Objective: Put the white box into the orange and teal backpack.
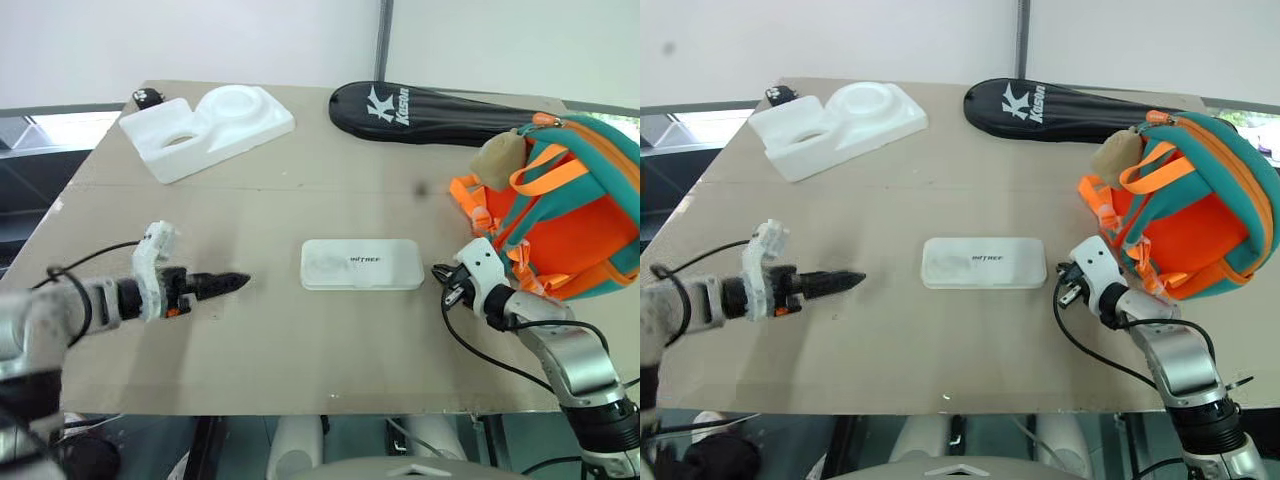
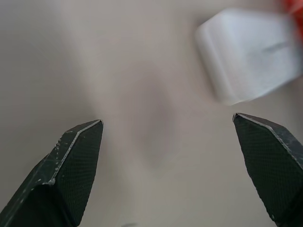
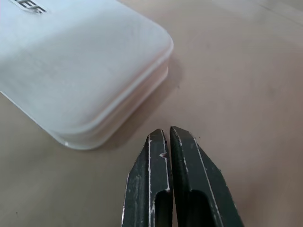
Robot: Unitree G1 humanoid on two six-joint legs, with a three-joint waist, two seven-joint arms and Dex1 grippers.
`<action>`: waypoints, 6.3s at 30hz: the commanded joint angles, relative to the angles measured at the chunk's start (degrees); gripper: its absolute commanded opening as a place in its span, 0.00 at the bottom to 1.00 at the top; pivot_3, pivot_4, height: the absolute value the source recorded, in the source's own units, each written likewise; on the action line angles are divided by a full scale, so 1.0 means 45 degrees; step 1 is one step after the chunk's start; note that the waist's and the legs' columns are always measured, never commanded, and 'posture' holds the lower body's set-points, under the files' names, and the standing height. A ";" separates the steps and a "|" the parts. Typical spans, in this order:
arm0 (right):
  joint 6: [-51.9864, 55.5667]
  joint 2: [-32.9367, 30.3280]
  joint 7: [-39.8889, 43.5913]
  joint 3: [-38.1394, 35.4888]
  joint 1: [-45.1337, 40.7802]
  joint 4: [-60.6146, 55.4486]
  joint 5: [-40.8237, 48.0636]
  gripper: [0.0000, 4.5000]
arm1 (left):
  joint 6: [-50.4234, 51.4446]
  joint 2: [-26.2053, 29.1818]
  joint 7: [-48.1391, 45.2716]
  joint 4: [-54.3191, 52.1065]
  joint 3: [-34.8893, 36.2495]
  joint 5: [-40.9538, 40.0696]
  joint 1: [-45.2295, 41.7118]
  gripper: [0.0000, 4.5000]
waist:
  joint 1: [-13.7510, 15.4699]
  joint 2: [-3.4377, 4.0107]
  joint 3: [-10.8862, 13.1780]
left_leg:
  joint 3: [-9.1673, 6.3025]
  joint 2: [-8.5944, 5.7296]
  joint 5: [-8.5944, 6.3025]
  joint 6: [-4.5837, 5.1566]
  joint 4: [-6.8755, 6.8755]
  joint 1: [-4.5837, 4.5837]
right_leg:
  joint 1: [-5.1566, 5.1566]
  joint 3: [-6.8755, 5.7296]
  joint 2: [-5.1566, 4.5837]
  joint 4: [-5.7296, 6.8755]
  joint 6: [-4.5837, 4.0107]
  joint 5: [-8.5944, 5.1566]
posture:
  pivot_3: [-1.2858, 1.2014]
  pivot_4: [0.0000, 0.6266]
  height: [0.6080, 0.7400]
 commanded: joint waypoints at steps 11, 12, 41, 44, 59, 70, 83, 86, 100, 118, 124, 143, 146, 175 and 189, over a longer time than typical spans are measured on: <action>-0.0810 0.0471 0.1502 0.2539 -0.2359 0.1788 -0.1122 0.00 | 0.0753 -0.4076 0.1516 0.2041 -0.1995 0.0231 -0.2076 0.99 | -0.0157 0.0000 -0.0009 | 0.0001 -0.0003 -0.0001 -0.0003 -0.0015 -0.0019 | -0.0009 0.0029 0.0018 0.0009 0.0045 0.0031 | 0.52 0.24 1.00; -0.0892 0.0564 0.1587 0.2672 -0.2456 0.1900 -0.1186 0.00 | 0.0669 -0.4255 0.1570 0.2105 -0.1967 0.0292 -0.2081 0.99 | -0.0149 -0.0001 -0.0010 | 0.0000 -0.0003 0.0000 -0.0002 -0.0006 -0.0014 | -0.0002 0.0030 0.0018 0.0010 0.0043 0.0032 | 0.52 0.24 1.00; 0.5430 0.1268 -0.2497 -0.8041 0.4030 -0.9303 0.6205 1.00 | 0.1461 -0.6603 0.3742 0.1005 0.3214 -0.1481 -0.2613 0.21 | -0.0116 -0.0022 -0.0028 | -0.0053 -0.0008 0.0000 -0.0004 -0.0004 -0.0031 | 0.0002 0.0003 0.0014 0.0022 0.0043 0.0033 | 0.52 0.24 1.00; 0.5497 0.0807 -0.4184 -0.8486 0.4319 -0.9305 0.7222 1.00 | 0.1087 -0.7173 0.4040 -0.0022 0.3036 -0.1670 -0.2764 0.21 | -0.0092 -0.0023 -0.0029 | -0.0044 -0.0017 0.0000 -0.0004 0.0004 -0.0033 | 0.0003 0.0009 0.0003 0.0014 0.0017 0.0019 | 0.52 0.24 1.00; 0.3050 0.2793 -0.9112 -0.5340 -0.3010 -0.2630 0.3082 0.89 | -0.0582 -0.8950 0.6017 -0.2596 0.2596 -0.2647 -0.3117 0.21 | -0.0101 -0.0017 -0.0025 | -0.0056 -0.0028 0.0001 -0.0002 -0.0015 -0.0052 | -0.0007 0.0012 0.0017 0.0002 0.0043 0.0033 | 0.52 0.24 1.00; -0.1670 0.1729 -0.4833 -0.2837 -0.4525 0.0694 0.1370 0.02 | -0.3805 -0.9096 0.7013 -0.4651 0.2680 -0.2962 -0.1442 0.21 | -0.0207 0.0005 -0.0011 | -0.0036 -0.0020 0.0000 -0.0003 -0.0020 -0.0040 | -0.0009 0.0031 0.0023 -0.0003 0.0049 0.0035 | 0.52 0.24 1.00; 0.0012 -0.0039 0.3523 -0.1764 -0.6096 0.0064 0.6223 0.02 | -0.7492 -0.7236 0.6143 -0.5073 0.2700 -0.3064 -0.0424 0.21 | -0.0148 0.0018 0.0005 | -0.0030 -0.0013 0.0000 -0.0002 -0.0032 -0.0051 | -0.0011 0.0023 0.0023 -0.0019 0.0045 0.0035 | 0.52 0.24 1.00; -0.0065 -0.1073 0.4966 -0.1032 -0.5592 0.0252 0.5793 0.02 | -0.7635 -0.6325 0.5451 -0.5314 0.2847 -0.3431 0.0141 0.21 | -0.0136 0.0017 0.0006 | -0.0027 -0.0011 -0.0001 -0.0003 -0.0038 -0.0053 | -0.0011 0.0019 0.0022 -0.0025 0.0044 0.0033 | 0.52 0.24 1.00; 0.0428 -0.3443 0.8913 -0.1278 -0.6454 0.2505 0.6347 0.02 | -1.1053 -0.0820 -0.1639 -0.5588 0.1340 -0.0650 0.1335 0.21 | 0.0050 0.0022 0.0045 | 0.0016 -0.0006 -0.0001 -0.0004 -0.0017 -0.0033 | -0.0011 0.0026 0.0000 -0.0023 -0.0013 0.0002 | 0.52 0.24 1.00; 0.0840 -0.4484 1.0780 -0.2138 -0.6573 0.2599 0.7142 0.02 | -1.4755 -0.0655 -0.4381 -0.3526 -0.1510 0.2702 -0.1530 0.21 | 0.0162 0.0065 0.0086 | 0.0036 0.0000 -0.0004 -0.0004 -0.0029 -0.0052 | -0.0032 0.0034 0.0010 -0.0028 0.0048 0.0030 | 0.52 0.24 1.00; 0.0920 -0.4161 1.0445 -0.2211 -0.6412 0.2000 0.7430 0.02 | -1.5438 -0.1294 -0.4423 -0.3409 -0.3143 0.3804 -0.2324 0.21 | 0.0216 0.0065 0.0086 | 0.0033 0.0000 -0.0004 -0.0004 -0.0020 -0.0057 | -0.0029 0.0031 0.0010 -0.0025 0.0049 0.0031 | 0.52 0.24 1.00; 0.0694 -0.2951 0.8240 -0.2824 -0.5074 0.0304 0.7686 0.02 | -1.4803 -0.5478 -0.2950 -0.0139 -0.8132 0.7644 -0.5119 0.21 | 0.0197 0.0065 0.0088 | 0.0018 -0.0008 -0.0003 -0.0002 0.0010 -0.0059 | -0.0013 0.0037 0.0022 -0.0013 0.0057 0.0034 | 0.52 0.24 1.00; 0.0774 -0.2789 0.7729 -0.2841 -0.4835 0.0016 0.7811 0.00 | -1.4910 -0.5781 -0.2858 0.0514 -0.8373 0.8155 -0.5094 0.44 | 0.0112 0.0068 0.0087 | 0.0019 -0.0006 -0.0003 -0.0002 0.0006 -0.0046 | -0.0015 0.0048 0.0026 -0.0007 0.0056 0.0033 | 0.52 0.24 1.00; 0.1049 -0.2155 0.6123 -0.2614 -0.4807 -0.0139 0.7676 0.00 | -0.4620 -0.7273 0.5636 -0.2272 -0.1572 -0.4403 -0.3583 0.98 | 0.0147 0.0062 0.0087 | -0.0049 -0.0010 0.0001 -0.0001 0.0026 -0.0042 | 0.0022 0.0018 0.0034 0.0005 0.0054 0.0036 | 0.52 0.24 1.00; 0.0854 -0.2326 0.5480 -0.2825 -0.4581 -0.0159 0.7461 0.00 | -0.3041 -0.5384 0.6559 -0.1949 -0.0789 -1.0724 -0.2624 0.98 | -0.0095 0.0067 0.0086 | -0.0057 -0.0008 0.0001 -0.0002 0.0008 -0.0036 | 0.0015 0.0020 0.0037 0.0009 0.0052 0.0035 | 0.52 0.24 1.00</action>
